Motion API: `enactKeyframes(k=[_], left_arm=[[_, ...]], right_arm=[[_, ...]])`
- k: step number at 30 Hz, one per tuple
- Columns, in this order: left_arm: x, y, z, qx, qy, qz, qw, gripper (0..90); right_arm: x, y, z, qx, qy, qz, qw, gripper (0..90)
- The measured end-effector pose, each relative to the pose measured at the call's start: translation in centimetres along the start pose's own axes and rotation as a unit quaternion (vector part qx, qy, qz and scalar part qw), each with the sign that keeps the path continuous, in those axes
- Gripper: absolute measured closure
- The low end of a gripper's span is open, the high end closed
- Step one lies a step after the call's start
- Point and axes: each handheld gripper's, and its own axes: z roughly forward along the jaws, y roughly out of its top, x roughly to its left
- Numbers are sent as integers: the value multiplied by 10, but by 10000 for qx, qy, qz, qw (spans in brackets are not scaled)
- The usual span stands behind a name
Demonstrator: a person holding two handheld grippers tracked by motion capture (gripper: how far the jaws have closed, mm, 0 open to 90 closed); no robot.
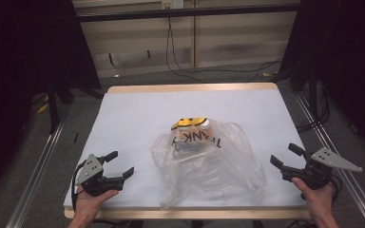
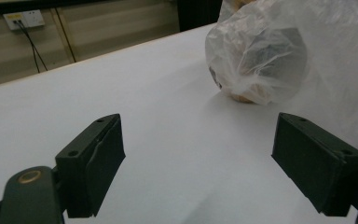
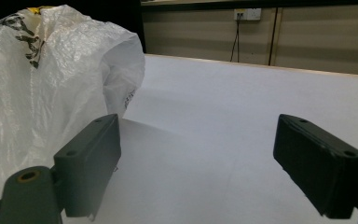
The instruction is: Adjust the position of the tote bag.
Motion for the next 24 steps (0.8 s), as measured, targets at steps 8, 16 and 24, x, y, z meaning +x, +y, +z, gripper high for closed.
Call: enactKeyframes(k=[8, 16, 24], left_arm=[[-6, 5, 0, 134, -202, -386, 9990, 220], [-10, 10, 1, 293, -531, -282, 9978, 269], [-21, 14, 0, 459, -744, -180, 9960, 344]], right_arm=[[1, 2, -3, 179, 121, 78, 9997, 240], [6, 2, -1, 221, 308, -30, 9993, 345], [14, 5, -4, 330, 427, -330, 9980, 461]])
